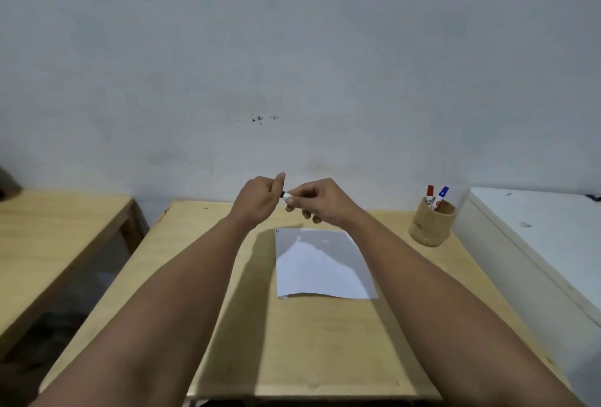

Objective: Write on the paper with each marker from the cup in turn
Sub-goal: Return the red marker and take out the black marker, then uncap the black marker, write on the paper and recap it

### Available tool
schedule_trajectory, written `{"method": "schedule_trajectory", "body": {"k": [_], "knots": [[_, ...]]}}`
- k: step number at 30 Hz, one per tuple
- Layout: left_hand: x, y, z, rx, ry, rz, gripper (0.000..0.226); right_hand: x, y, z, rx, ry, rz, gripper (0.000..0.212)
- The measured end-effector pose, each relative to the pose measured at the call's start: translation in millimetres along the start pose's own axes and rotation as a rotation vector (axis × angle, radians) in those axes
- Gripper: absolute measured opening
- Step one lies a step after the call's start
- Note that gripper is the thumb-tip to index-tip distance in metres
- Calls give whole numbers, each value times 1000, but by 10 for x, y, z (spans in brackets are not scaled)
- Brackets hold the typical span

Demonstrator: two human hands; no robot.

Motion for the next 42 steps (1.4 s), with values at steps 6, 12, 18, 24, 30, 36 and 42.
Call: {"method": "schedule_trajectory", "body": {"k": [6, 12, 18, 24, 30, 36, 42], "knots": [[-90, 312, -681, 79, 131, 148, 63, 198, 54, 186, -255, 48, 129, 10], [-332, 132, -1121, 595, 78, -157, 53, 300, 481, 658, 273, -159, 225, 11], [-479, -398, -1072, 778, -89, -361, 45, 321, 338, 859, 962, -346, 62, 27], [-480, -349, -1131, 731, 12, -352, 52, 347, 326, 908, 875, -269, 109, 8], [-790, -378, -404, 673, -324, -95, 46, 327, 253, 922, 602, -257, 318, 19], [-1200, -811, -486, 519, -292, -378, 71, 422, -154, 929, 451, -214, 314, 31], [-1226, -816, -500, 490, -268, -386, 79, 557, -477, 1067, 506, -266, 336, 20]]}}
Point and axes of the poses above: each hand's wrist, its own x-axis towards the middle knuckle, its own y-axis out of the back of the hand, z = x × y, the point moved 9 cm from there along x, towards the middle knuckle, and after that the axes turned 15 degrees about -y, right-handed, at the moved point
